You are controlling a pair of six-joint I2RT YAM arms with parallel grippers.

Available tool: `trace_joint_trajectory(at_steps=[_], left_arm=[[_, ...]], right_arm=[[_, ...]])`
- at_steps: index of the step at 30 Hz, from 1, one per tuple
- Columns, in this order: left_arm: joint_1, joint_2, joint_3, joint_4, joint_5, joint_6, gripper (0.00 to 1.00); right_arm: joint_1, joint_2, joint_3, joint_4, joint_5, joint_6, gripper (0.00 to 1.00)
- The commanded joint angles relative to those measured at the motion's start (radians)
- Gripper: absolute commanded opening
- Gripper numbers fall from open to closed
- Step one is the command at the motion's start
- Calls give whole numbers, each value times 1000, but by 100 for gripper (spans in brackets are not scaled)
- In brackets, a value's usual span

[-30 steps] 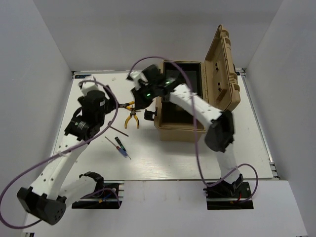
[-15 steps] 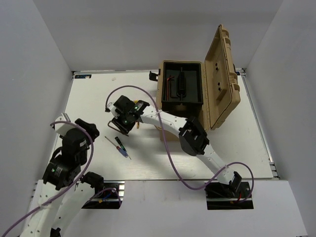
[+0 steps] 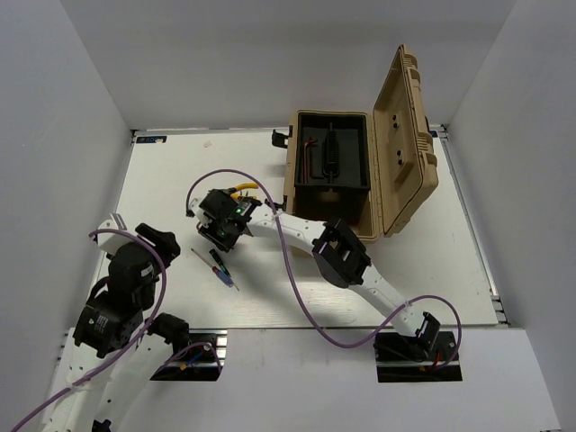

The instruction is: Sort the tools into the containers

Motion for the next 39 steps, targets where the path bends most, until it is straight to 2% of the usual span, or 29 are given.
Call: trace_joint_trajectory(at_steps=[1, 7, 10, 13, 16, 23, 34, 39], left_arm=[[4, -4, -3, -9, 10, 1, 68], [4, -4, -12, -9, 28, 1, 68], [4, -4, -21, -9, 28, 1, 68], [4, -4, -21, -9, 37, 1, 68], [4, -4, -41, 2, 48, 1, 68], [4, -4, -125, 42, 149, -33, 68], [4, -4, -156, 76, 183, -43, 66], [4, -4, -166, 76, 192, -53, 65]], right_arm=[[-1, 20, 25, 36, 21, -22, 40], [-4, 43, 23, 33, -6, -24, 38], [-4, 49, 8, 33, -3, -25, 29], [-4, 40, -26, 22, 24, -30, 10], [-7, 24, -58, 14, 99, -11, 1], [-10, -39, -89, -36, 101, 35, 0], [-90, -207, 60, -142, -160, 169, 0], [-114, -265, 66, -159, -250, 206, 0]])
